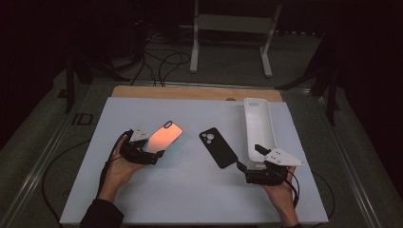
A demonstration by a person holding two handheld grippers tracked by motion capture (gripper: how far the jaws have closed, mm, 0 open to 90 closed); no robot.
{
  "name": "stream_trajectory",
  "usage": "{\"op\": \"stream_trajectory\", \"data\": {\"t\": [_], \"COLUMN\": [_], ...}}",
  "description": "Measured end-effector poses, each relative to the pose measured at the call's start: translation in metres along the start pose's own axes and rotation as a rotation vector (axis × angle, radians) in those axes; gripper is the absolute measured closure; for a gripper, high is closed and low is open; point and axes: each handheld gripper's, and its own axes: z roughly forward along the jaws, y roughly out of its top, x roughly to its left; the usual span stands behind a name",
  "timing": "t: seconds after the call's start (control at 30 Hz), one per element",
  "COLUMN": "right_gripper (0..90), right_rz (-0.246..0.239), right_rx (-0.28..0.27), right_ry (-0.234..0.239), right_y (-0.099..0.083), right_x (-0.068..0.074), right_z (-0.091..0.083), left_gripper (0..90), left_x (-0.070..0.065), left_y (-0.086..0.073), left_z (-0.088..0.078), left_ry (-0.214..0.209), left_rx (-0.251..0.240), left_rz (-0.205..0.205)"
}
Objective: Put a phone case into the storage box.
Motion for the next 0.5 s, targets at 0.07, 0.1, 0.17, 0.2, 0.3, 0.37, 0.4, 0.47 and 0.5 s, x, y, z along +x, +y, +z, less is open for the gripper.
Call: {"op": "stream_trajectory", "data": {"t": [0.07,0.1,0.17,0.2,0.3,0.37,0.4,0.47,0.5], "right_gripper": [9.3,9.3,9.3,9.3,9.3,9.3,9.3,9.2,9.2], "right_rz": [-0.001,-0.003,-0.007,-0.007,-0.008,-0.008,-0.007,-0.015,-0.015], "right_rx": [0.004,0.005,0.006,0.006,0.003,0.005,0.012,0.017,0.017], "right_ry": [-0.001,-0.002,-0.005,-0.007,-0.011,-0.013,-0.002,0.004,0.004], "right_y": [0.000,0.001,0.001,0.001,0.003,0.003,0.005,0.007,0.007], "right_x": [0.000,0.000,-0.001,-0.002,-0.004,-0.005,-0.006,-0.006,-0.006], "right_z": [0.000,0.001,0.001,0.001,0.000,0.000,0.001,0.002,0.002], "left_gripper": [17.1,17.1,17.1,17.1,17.1,17.1,17.1,17.1,17.1], "left_x": [-0.003,-0.004,-0.005,-0.006,-0.008,-0.009,-0.010,-0.011,-0.012], "left_y": [-0.001,-0.001,-0.001,-0.002,-0.003,-0.002,-0.002,-0.001,-0.001], "left_z": [-0.003,-0.004,-0.006,-0.007,-0.011,-0.012,-0.014,-0.015,-0.016], "left_ry": [0.000,-0.001,0.004,0.001,0.005,0.002,0.010,0.006,0.008], "left_rx": [-0.013,-0.020,-0.036,-0.043,-0.067,-0.073,-0.077,-0.088,-0.095], "left_rz": [0.007,0.008,0.010,0.009,0.013,0.015,0.022,0.023,0.023]}}
